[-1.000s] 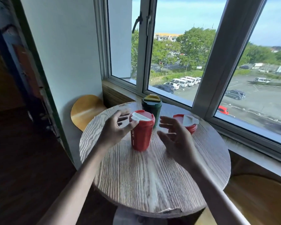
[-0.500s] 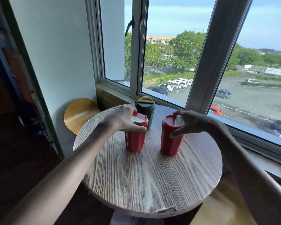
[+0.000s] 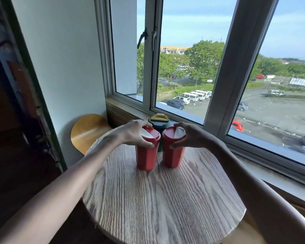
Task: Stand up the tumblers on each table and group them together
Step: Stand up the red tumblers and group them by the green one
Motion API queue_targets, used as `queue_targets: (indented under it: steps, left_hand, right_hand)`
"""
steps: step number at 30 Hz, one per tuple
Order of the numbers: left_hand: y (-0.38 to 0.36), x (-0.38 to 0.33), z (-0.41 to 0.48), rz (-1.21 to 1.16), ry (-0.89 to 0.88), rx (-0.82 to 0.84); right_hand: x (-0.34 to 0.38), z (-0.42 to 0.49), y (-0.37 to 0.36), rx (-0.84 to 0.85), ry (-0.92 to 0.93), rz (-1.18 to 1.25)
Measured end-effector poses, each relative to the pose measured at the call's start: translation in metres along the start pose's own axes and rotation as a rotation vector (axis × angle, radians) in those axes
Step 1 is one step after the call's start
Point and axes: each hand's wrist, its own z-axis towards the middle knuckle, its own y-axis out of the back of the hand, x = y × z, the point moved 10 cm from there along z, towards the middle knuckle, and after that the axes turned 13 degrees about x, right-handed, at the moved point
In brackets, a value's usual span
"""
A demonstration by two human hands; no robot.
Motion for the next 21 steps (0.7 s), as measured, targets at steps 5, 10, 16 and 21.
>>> queue_targets:
  steps: [5,10,16,21]
  left_hand:
    - [-0.003,0.009,-0.010,-0.081,-0.017,-0.024]
    - [0.001,0.017,-0.016,-0.103,0.041,-0.132]
    - [0.007,0.019,-0.008,-0.138,0.020,-0.179]
    - [0.007,0.025,0.000,-0.158,0.003,-0.141]
  right_hand:
    - [-0.006,0.004,-0.003,0.025,-0.019,0.039]
    - [-0.013,0.007,0.000,0.014,-0.026,0.031]
    - [-0.003,0.005,0.003,-0.108,0.002,0.077]
    - [0.000,0.005,0.004,-0.152,0.014,0.107]
